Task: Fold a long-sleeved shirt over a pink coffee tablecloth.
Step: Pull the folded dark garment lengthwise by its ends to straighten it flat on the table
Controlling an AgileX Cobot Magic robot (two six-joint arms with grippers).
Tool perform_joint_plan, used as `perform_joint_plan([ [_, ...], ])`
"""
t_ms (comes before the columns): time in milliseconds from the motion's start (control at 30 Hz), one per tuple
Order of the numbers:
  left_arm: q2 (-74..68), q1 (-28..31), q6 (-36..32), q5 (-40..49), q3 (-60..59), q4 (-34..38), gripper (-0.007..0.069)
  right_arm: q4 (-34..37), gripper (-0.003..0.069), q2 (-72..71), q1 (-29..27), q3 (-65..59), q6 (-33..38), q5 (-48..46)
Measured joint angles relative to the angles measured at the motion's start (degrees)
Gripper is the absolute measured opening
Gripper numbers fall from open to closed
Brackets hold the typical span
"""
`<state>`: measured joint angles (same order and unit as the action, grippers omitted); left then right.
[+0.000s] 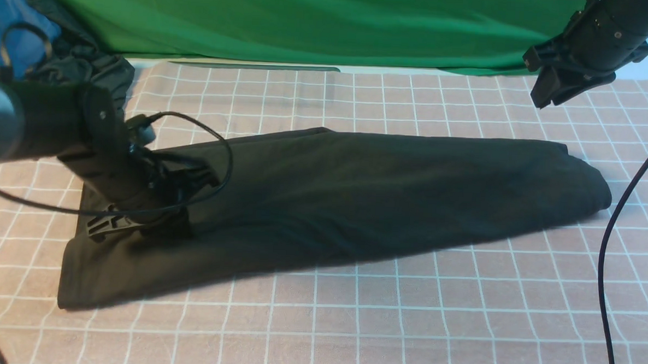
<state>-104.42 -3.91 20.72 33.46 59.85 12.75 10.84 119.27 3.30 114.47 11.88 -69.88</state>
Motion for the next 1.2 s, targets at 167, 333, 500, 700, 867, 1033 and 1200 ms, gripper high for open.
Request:
perform_joint_plan([
  [167, 2.61, 2.51, 0.62, 0.61, -2.25, -2.41, 0.0013, -0.05, 0.0248, 0.0, 0.0, 0.0, 0.27, 0.0],
  [333, 8.94, 5.38, 1.49, 3.22, -3.37, -6.97, 0.0013, -0.05, 0.0248, 0.0, 0.0, 0.0, 0.33, 0.0],
  [500, 17.1, 6.23, 1.56, 8.64, -3.79, -10.08, 0.0013, -0.05, 0.0248, 0.0, 0.0, 0.0, 0.33, 0.0],
  [700, 25.36, 6.27, 2.78, 10.51, -10.84, -14.42, 0.0013, -1.27, 0.0248, -1.2, -0.19, -1.58, 0.33, 0.25],
  [867, 32.38, 6.27, 3.18, 10.33, -17.31, -12.28, 0.0013, -4.45, 0.0251, -4.74, -2.16, -8.3, -0.43, 0.08],
  [1033, 40.51, 6.27, 2.73, 9.4, -20.27, -9.39, 0.0013, -5.86, 0.0463, -3.65, -4.96, -12.37, -1.59, 0.82],
  [1200, 44.6, 6.27, 1.91, 8.76, -20.27, -9.33, 0.0013, -4.87, 0.067, 1.25, -5.02, -12.56, -1.84, 4.44],
])
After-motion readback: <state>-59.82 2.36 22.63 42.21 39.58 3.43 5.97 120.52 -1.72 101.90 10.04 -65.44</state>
